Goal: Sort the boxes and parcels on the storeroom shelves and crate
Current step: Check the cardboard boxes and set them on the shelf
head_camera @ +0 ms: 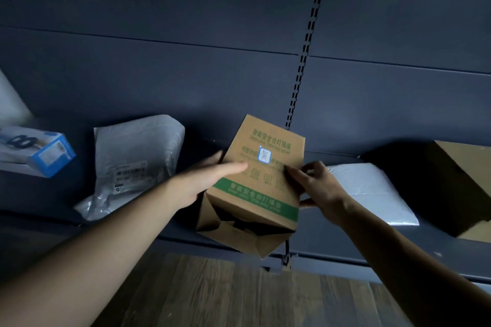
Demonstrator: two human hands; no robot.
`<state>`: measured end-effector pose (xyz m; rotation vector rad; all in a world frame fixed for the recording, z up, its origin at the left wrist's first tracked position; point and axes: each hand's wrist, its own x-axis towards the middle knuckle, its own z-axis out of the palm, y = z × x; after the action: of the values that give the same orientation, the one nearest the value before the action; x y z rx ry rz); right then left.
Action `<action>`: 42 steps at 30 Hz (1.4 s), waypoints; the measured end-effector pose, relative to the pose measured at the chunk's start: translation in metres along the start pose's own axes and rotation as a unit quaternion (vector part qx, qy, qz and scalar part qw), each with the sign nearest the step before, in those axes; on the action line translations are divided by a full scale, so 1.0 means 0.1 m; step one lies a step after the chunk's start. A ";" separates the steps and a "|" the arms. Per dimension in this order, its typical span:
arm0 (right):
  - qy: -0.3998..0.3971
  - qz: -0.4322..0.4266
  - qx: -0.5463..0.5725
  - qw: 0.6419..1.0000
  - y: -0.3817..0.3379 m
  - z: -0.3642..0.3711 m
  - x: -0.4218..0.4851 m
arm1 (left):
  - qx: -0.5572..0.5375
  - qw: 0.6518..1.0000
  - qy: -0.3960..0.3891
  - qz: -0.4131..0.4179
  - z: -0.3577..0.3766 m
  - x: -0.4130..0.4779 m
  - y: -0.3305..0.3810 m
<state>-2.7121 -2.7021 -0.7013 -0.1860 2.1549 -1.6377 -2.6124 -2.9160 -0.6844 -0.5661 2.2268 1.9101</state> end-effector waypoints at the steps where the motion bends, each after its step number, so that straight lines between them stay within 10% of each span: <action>1: 0.005 -0.006 -0.005 1.000 0.01 -0.01 0.03 | 0.005 1.000 0.006 0.009 0.01 0.00 -0.02; 9: 0.040 -0.106 -0.132 0.985 -0.07 -0.21 0.24 | -0.013 0.984 0.177 0.001 0.24 0.08 -0.06; 16: 0.098 0.004 -0.494 0.864 -0.10 -0.30 0.14 | 0.221 0.947 0.203 0.114 0.22 0.19 -0.06; 21: 0.035 0.056 -0.285 0.956 -0.14 -0.38 0.06 | 0.372 0.875 0.213 0.226 0.27 0.24 -0.18; 26: 0.133 -0.080 -0.261 0.953 -0.05 -0.47 0.18 | 0.345 0.838 0.313 0.283 0.23 0.23 -0.08; 33: 0.010 0.134 -0.021 0.991 0.09 -0.24 0.15 | 0.070 0.975 0.211 -0.010 -0.04 0.21 0.02; 42: -0.025 0.031 0.161 0.986 0.07 -0.12 0.20 | 0.051 0.974 0.220 -0.011 -0.09 0.11 -0.08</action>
<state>-2.7344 -2.6963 -0.7102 -0.0613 1.8100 -1.8931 -2.6186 -2.9279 -0.6941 -1.0833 2.5409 1.7797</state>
